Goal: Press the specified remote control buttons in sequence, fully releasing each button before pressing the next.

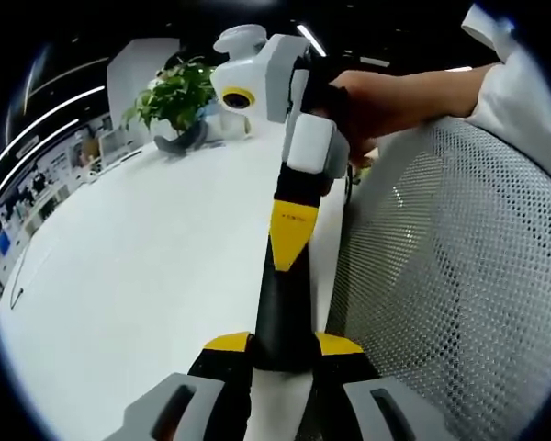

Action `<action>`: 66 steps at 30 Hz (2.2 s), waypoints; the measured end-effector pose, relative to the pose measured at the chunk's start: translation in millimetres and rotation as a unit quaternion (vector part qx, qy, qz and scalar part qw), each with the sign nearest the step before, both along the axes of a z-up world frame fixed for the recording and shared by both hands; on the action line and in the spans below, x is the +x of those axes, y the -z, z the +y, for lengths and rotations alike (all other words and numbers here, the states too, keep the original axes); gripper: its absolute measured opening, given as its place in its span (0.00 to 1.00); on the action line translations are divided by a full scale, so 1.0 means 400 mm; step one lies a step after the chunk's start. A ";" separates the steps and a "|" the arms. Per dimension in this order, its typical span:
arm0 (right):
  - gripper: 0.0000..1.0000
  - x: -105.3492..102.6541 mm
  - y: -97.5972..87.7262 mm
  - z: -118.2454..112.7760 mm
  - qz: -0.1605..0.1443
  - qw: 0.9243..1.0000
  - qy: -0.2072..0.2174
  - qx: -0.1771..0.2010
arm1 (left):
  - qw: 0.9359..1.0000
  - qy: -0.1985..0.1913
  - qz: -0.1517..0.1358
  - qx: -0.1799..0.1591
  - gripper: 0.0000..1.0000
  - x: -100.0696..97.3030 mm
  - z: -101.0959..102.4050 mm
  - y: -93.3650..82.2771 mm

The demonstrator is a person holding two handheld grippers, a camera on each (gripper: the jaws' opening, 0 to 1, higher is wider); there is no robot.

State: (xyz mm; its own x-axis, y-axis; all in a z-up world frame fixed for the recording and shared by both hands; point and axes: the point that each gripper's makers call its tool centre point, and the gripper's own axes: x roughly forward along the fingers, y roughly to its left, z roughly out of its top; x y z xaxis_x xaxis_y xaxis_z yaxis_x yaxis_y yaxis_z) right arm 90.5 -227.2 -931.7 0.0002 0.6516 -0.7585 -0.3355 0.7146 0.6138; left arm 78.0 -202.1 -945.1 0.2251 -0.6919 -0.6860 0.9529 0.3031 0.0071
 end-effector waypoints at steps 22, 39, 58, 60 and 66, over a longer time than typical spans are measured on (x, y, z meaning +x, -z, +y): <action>0.00 0.002 0.014 -0.004 -0.010 1.000 -0.006 -0.010 | 1.000 -0.008 0.009 0.004 0.25 0.003 0.000 0.002; 0.00 0.003 0.007 0.004 0.002 1.000 0.004 0.001 | 1.000 -0.016 0.012 0.014 0.25 0.003 -0.001 0.001; 0.00 -0.006 0.011 0.026 -0.022 0.999 -0.033 -0.007 | 1.000 -0.019 0.014 0.017 0.25 0.005 -0.002 0.002; 0.00 -0.005 0.012 0.025 -0.020 0.999 -0.029 -0.008 | 1.000 -0.019 0.014 0.016 0.25 0.005 -0.002 0.002; 0.00 -0.002 0.013 0.025 -0.022 0.999 -0.024 -0.011 | 1.000 -0.018 0.012 0.017 0.25 0.006 -0.002 0.002</action>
